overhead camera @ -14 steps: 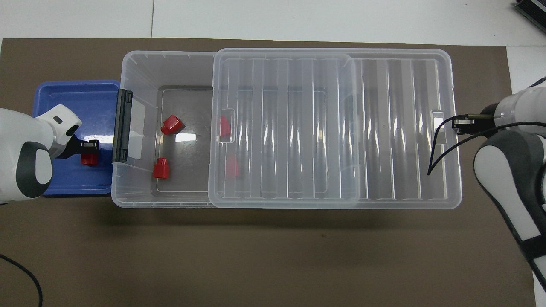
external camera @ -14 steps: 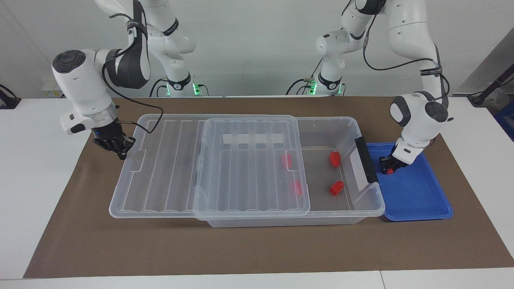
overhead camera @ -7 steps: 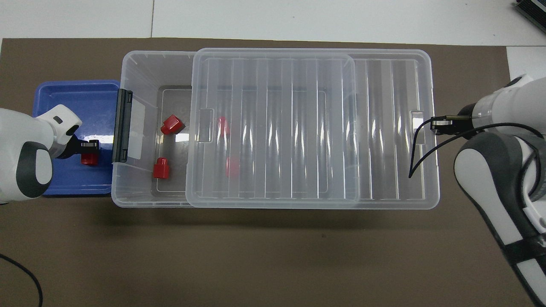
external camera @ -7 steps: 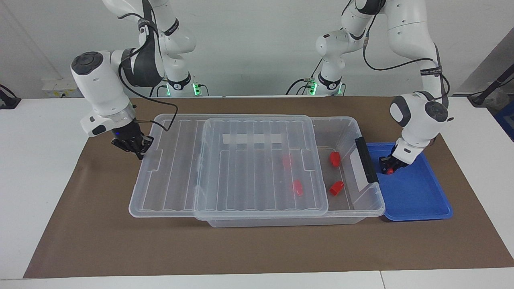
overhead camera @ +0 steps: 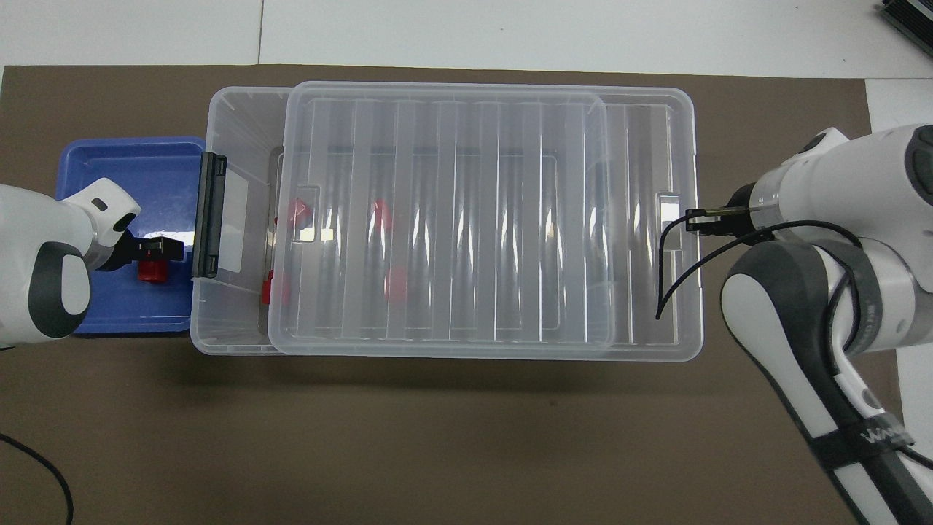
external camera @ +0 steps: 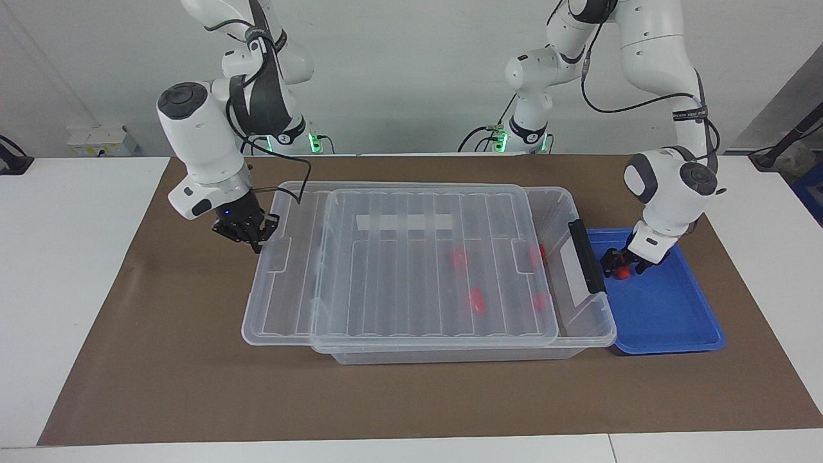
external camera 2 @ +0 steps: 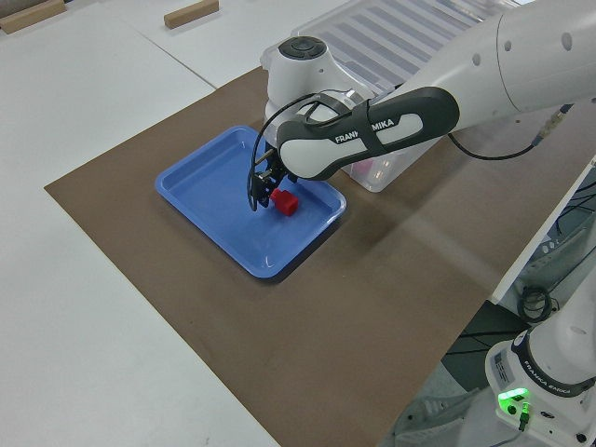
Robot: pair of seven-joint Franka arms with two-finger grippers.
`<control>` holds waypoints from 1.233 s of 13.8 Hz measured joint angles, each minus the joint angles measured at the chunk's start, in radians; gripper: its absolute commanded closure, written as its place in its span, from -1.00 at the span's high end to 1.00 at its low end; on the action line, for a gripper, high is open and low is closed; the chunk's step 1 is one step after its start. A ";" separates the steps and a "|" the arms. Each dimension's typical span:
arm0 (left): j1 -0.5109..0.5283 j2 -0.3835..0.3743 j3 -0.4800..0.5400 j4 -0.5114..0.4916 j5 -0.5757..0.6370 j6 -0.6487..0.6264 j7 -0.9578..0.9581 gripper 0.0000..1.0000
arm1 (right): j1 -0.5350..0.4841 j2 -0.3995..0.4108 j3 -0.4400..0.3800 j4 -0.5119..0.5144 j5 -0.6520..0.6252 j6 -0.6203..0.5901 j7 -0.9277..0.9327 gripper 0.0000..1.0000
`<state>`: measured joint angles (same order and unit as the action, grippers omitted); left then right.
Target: Place red block in blue tray from box
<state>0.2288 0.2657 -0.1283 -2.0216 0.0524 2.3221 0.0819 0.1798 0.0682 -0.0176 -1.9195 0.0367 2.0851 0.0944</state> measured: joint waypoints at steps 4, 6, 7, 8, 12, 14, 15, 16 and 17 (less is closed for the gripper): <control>-0.011 -0.046 -0.006 0.149 0.000 -0.257 0.000 1.00 | 0.040 -0.001 0.001 -0.003 0.003 0.000 0.000 -1.00; -0.013 -0.087 -0.006 0.174 0.000 -0.332 0.000 1.00 | 0.060 -0.003 0.000 -0.003 0.004 0.000 0.000 -1.00; -0.013 -0.110 -0.007 0.179 0.000 -0.368 0.000 1.00 | 0.067 -0.004 0.001 -0.004 0.004 0.000 0.000 -1.00; -0.014 -0.132 -0.010 0.185 0.000 -0.406 0.000 1.00 | 0.073 -0.004 0.001 -0.004 0.004 0.000 0.000 -1.00; -0.033 -0.212 -0.021 0.237 -0.007 -0.570 0.000 1.00 | 0.097 -0.004 0.001 -0.005 0.011 0.000 0.018 -1.00; -0.041 -0.276 -0.022 0.243 -0.008 -0.630 0.000 1.00 | 0.106 -0.004 0.001 -0.006 0.017 0.000 0.022 -1.00; -0.046 -0.305 -0.024 0.243 -0.009 -0.644 0.001 1.00 | 0.106 -0.004 0.001 -0.006 0.018 0.000 0.022 -1.00; -0.056 -0.322 -0.024 0.243 -0.009 -0.647 0.001 1.00 | 0.106 -0.005 0.000 -0.005 0.019 0.000 0.022 -1.00; -0.066 -0.330 -0.025 0.243 -0.009 -0.647 0.001 1.00 | 0.105 -0.007 -0.001 -0.004 0.019 0.000 0.022 -1.00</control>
<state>0.1630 -0.0641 -0.1531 -1.7790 0.0429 1.6750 0.0824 0.2844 0.0613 -0.0183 -1.9235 0.0559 2.0851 0.1165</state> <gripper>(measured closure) 0.000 0.991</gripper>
